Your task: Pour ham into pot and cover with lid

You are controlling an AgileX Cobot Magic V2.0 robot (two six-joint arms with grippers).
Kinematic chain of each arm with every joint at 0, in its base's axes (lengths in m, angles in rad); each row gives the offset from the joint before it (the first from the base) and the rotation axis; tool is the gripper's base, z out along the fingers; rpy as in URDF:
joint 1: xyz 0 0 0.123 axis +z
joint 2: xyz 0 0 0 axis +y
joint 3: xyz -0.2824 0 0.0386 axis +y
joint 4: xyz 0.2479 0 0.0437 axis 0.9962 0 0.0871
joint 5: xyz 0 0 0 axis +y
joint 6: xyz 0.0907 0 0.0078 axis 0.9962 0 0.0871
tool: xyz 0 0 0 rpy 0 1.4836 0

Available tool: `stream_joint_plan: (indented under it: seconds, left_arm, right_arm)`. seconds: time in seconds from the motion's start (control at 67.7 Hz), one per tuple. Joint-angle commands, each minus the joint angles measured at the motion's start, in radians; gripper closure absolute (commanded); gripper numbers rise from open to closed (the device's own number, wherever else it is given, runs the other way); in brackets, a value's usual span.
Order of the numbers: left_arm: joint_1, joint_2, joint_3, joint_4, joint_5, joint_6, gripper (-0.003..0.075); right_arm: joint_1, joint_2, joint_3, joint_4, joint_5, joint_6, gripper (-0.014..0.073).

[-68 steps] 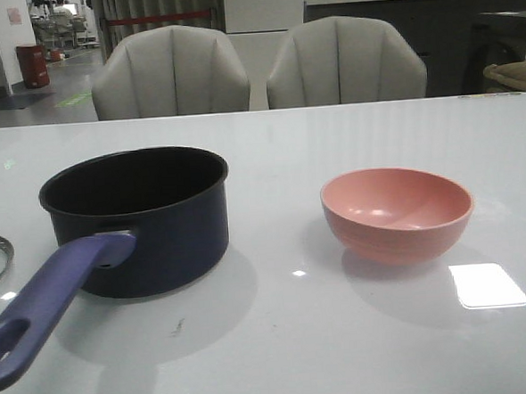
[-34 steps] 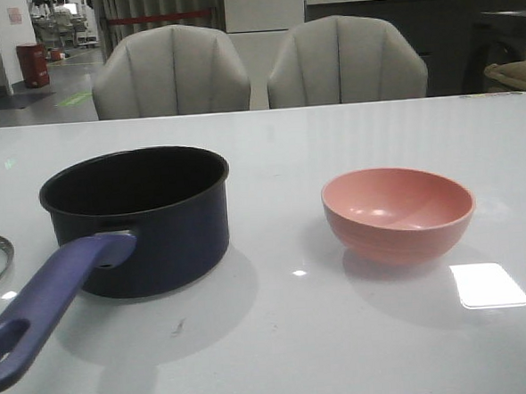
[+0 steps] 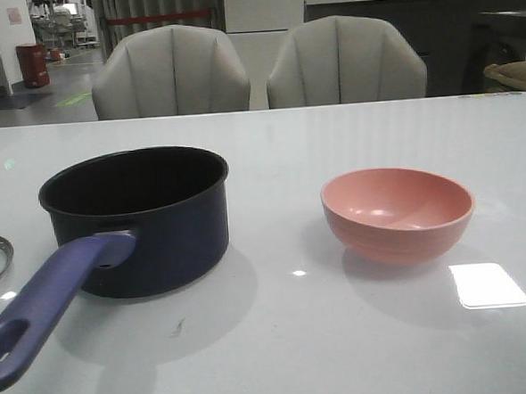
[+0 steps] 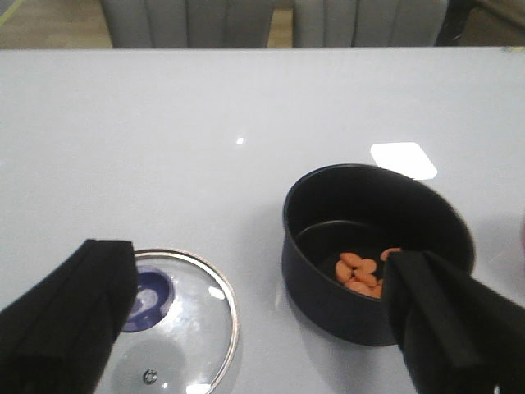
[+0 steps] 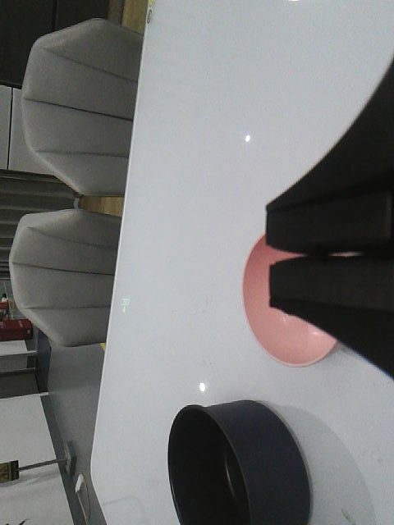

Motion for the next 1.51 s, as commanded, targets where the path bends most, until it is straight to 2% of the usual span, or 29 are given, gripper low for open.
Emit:
stream_joint_plan:
  seconds: [0.0, 0.177, 0.325, 0.665, 0.975, 1.344, 1.418, 1.492]
  left_arm:
    - [0.051, 0.134, -0.082, -0.001, -0.026, -0.011, 0.0061]
    - [0.153, 0.378, -0.223, -0.033, 0.141, -0.011, 0.0061]
    - [0.207, 0.558, -0.325, -0.030, 0.216, -0.011, 0.0061]
    - [0.228, 0.929, -0.588, 0.017, 0.446, -0.011, 0.0061]
    - [0.228, 1.106, -0.738, 0.023, 0.523, -0.011, 0.0061]
    - [0.228, 1.226, -0.797, 0.014, 0.573, -0.011, 0.0066]
    - [0.228, 1.236, -0.797, 0.014, 0.580, -0.011, 0.0108]
    - [0.228, 1.249, -0.799, 0.014, 0.599, -0.011, 0.0188]
  right_arm:
    - [-0.001, 0.006, -0.030, 0.007, -0.069, 0.000, 0.0424]
    - [-0.001, 0.006, -0.030, 0.007, -0.069, 0.000, 0.0424]
    - [-0.001, 0.006, -0.030, 0.007, -0.069, 0.000, 0.0424]
    - [-0.001, 0.006, -0.030, 0.007, -0.069, 0.000, 0.0424]
    - [-0.001, 0.006, -0.030, 0.007, -0.069, 0.000, 0.0424]
    - [-0.001, 0.006, -0.030, 0.007, -0.069, 0.000, 0.0424]
    - [-0.001, 0.006, -0.030, 0.007, -0.069, 0.000, 0.0424]
    - [-0.001, 0.006, -0.030, 0.007, -0.069, 0.000, 0.0424]
